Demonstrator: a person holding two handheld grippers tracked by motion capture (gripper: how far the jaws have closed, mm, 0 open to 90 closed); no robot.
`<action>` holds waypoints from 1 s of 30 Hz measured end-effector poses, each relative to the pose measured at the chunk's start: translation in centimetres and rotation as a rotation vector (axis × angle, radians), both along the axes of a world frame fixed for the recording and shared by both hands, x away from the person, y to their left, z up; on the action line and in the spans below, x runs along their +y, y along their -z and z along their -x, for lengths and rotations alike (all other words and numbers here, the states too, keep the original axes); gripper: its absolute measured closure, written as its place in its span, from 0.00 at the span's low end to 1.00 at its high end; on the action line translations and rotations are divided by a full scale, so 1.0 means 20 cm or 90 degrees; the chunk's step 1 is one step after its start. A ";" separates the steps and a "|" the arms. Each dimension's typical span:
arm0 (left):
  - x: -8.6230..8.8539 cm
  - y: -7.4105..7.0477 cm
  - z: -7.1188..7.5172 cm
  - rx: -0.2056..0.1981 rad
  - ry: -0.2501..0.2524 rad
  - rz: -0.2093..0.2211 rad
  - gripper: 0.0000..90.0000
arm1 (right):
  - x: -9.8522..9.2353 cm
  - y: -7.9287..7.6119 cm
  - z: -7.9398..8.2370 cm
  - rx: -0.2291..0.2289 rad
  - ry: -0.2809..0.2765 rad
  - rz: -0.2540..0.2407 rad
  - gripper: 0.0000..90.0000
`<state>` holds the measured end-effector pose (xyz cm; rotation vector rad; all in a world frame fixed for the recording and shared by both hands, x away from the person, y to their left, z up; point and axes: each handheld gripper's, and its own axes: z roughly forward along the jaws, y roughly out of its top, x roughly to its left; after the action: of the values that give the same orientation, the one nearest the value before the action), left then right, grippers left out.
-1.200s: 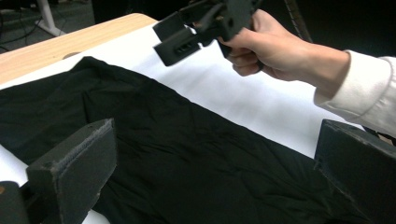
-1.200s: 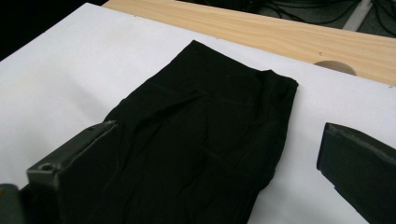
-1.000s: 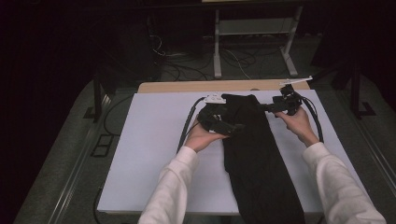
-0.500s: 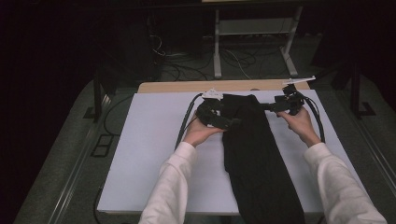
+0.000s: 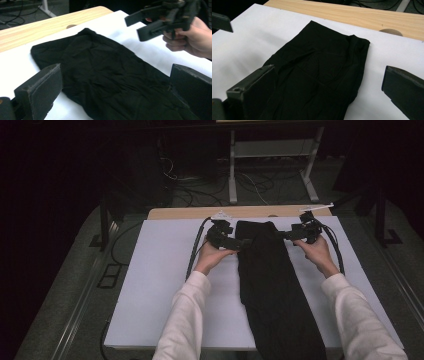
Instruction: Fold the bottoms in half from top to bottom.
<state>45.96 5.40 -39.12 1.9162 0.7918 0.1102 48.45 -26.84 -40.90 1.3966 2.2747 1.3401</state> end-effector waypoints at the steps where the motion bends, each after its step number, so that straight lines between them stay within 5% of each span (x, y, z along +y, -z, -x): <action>1: 0.00 0.01 -0.01 0.004 -0.006 0.003 0.00 | 0.00 0.00 0.00 0.001 0.000 0.000 0.00; 15: 0.05 0.15 -0.13 0.066 -0.076 0.009 0.00 | -0.01 0.08 -0.05 0.038 0.019 0.013 0.00; 24: 0.04 0.22 -0.17 0.096 -0.088 -0.009 0.00 | -0.04 0.12 -0.07 0.063 0.037 0.014 0.00; 30: 0.03 0.25 -0.18 0.112 -0.095 -0.010 0.03 | -0.04 0.15 -0.08 0.087 0.044 0.006 0.15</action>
<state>49.63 6.02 -44.20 1.8980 1.0540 0.0390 50.12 -27.70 -43.82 1.5937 2.2898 1.2480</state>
